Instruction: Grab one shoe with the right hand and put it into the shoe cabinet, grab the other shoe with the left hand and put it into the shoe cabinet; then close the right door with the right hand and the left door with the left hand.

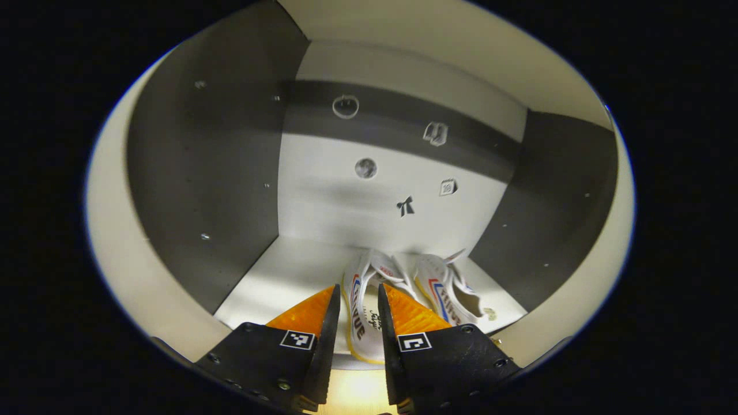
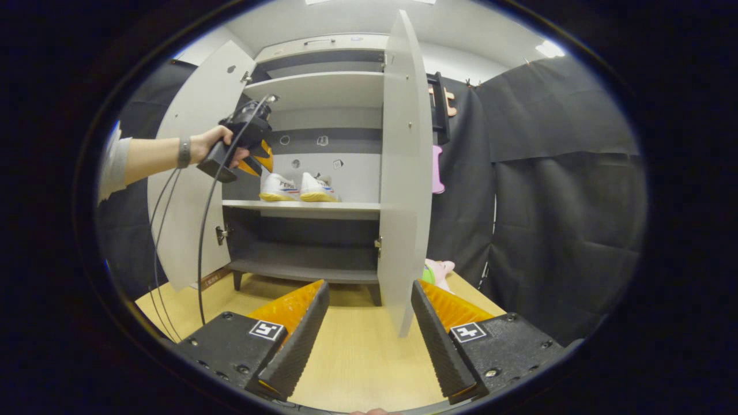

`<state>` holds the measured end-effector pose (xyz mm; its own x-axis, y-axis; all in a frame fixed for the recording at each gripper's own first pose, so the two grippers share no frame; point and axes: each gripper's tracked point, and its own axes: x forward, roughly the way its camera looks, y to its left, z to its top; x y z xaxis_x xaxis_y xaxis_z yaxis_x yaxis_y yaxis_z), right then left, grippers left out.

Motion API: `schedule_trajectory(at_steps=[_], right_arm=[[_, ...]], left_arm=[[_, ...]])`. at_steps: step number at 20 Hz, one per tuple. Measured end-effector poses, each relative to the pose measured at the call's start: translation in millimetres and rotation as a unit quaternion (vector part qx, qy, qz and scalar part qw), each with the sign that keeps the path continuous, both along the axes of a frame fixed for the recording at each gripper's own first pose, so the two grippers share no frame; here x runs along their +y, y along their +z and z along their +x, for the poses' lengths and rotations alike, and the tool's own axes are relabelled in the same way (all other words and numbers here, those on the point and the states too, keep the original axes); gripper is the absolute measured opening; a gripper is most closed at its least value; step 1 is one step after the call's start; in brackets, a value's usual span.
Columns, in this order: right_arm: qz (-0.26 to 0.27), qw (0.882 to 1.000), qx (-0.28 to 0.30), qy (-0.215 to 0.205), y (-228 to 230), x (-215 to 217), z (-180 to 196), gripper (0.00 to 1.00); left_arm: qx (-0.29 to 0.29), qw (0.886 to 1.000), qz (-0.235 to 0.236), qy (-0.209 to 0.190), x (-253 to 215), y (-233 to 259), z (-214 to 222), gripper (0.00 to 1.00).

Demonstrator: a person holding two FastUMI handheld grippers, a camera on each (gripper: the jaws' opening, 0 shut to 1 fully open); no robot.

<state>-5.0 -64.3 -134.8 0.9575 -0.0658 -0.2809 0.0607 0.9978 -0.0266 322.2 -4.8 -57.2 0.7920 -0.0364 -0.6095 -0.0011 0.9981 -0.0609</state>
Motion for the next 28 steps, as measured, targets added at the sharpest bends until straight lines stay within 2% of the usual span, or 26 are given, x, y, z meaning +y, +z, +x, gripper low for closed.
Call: schedule_trajectory(at_steps=[2,4,5,6,7,8,9,10,16,17,19,23,25,28], right_arm=[[0.001,1.000,-0.003,0.008,4,6,0,0.90],[0.002,1.000,-0.005,0.019,7,12,-1,0.90],[0.004,1.000,-0.005,0.025,9,15,-1,0.90],[0.004,1.000,-0.007,0.030,10,17,-2,0.90],[0.004,0.999,-0.008,0.033,12,19,-3,0.90],[0.006,0.999,-0.008,0.037,13,21,-4,0.90],[0.010,0.999,-0.006,0.041,14,23,-4,0.90],[0.016,0.999,-0.005,0.044,15,24,-5,0.90],[0.006,0.999,-0.016,0.038,25,18,-10,0.90],[0.008,0.999,-0.017,0.039,26,19,-12,0.90],[0.011,0.999,-0.017,0.043,27,23,-15,0.90],[0.009,0.998,-0.016,0.053,26,31,-26,0.90],[0.010,0.998,-0.009,0.062,21,36,-34,0.94],[0.007,0.998,0.002,0.068,24,39,-47,0.90]], left_arm=[[-0.046,0.999,0.009,-0.010,2,24,-32,0.38],[-0.079,0.997,0.014,0.000,11,36,-70,0.38],[-0.091,0.996,0.017,0.011,17,38,-88,0.42],[-0.105,0.994,0.024,0.020,24,39,-106,0.33],[-0.121,0.992,0.031,0.025,29,40,-125,0.52],[-0.138,0.989,0.042,0.028,34,41,-143,0.36],[-0.153,0.986,0.053,0.031,39,42,-161,0.36],[-0.165,0.984,0.061,0.030,40,42,-178,0.52],[-0.193,0.977,0.084,0.026,25,28,-266,0.74],[-0.197,0.976,0.086,0.026,20,26,-279,0.82],[-0.202,0.975,0.092,0.029,17,21,-298,0.90],[-0.212,0.972,0.096,0.019,1,10,-334,0.90],[-0.196,0.976,0.095,0.007,-8,-5,-349,0.91],[-0.167,0.983,0.077,0.013,-14,-24,-370,0.90]])
